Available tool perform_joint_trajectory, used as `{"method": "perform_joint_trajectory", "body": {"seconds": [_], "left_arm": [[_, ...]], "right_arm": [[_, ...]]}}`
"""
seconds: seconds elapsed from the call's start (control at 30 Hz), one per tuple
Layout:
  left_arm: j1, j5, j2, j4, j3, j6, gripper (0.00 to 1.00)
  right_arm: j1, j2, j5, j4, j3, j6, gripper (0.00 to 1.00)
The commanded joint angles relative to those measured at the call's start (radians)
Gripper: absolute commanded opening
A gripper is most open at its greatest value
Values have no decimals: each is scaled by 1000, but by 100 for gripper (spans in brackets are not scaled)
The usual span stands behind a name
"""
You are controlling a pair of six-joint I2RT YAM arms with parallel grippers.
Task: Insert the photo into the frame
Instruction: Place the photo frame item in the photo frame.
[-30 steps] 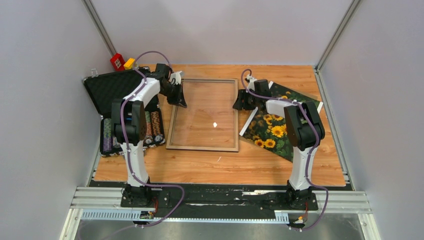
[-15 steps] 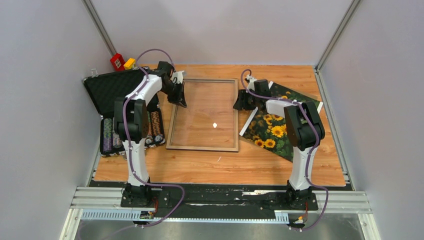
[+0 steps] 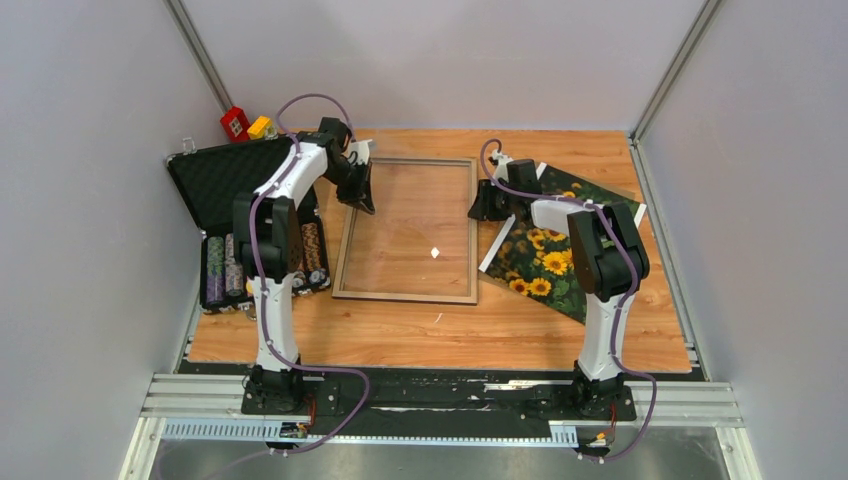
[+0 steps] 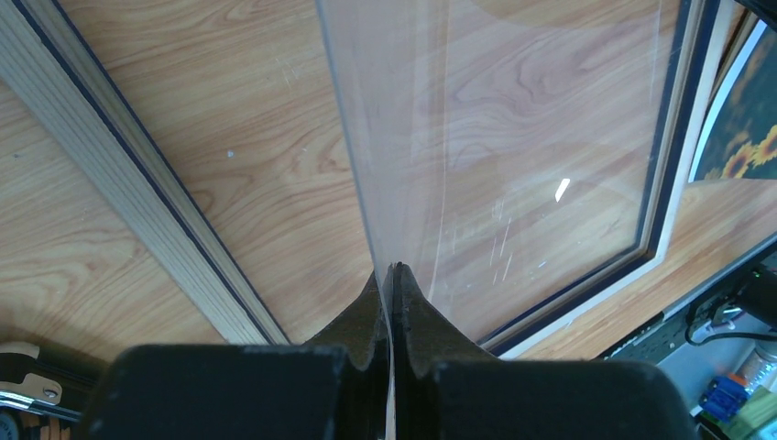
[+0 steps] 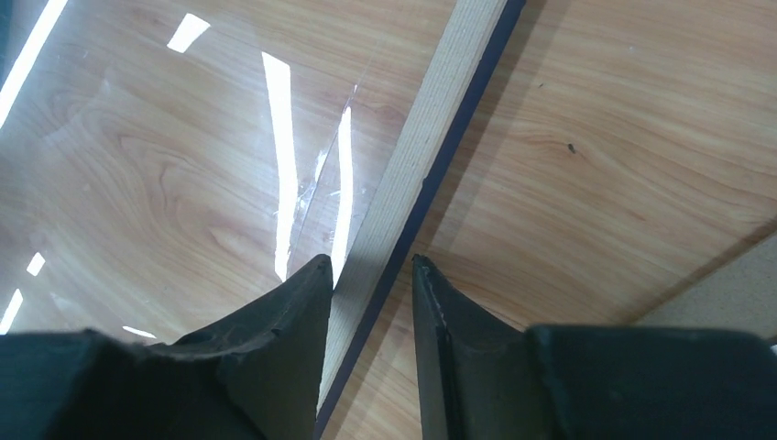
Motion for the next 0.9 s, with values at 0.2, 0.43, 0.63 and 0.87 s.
{"method": "perform_joint_trajectory", "body": {"seconds": [0.2,0.43,0.63,0.87], "left_arm": [[-17,22,28,-115,73,39,0],[-18,37,26,-144,95,34,0],[-17,74,34,-169,115,26,0],[-17,111,42,-208,143,23,0]], "right_arm": [[4,8,27,-7,44,-25,30],[3,12,24,-7,48,-26,30],[7,30,47,-58,75,-29,29],[8,41,62,-77,87,-38,27]]}}
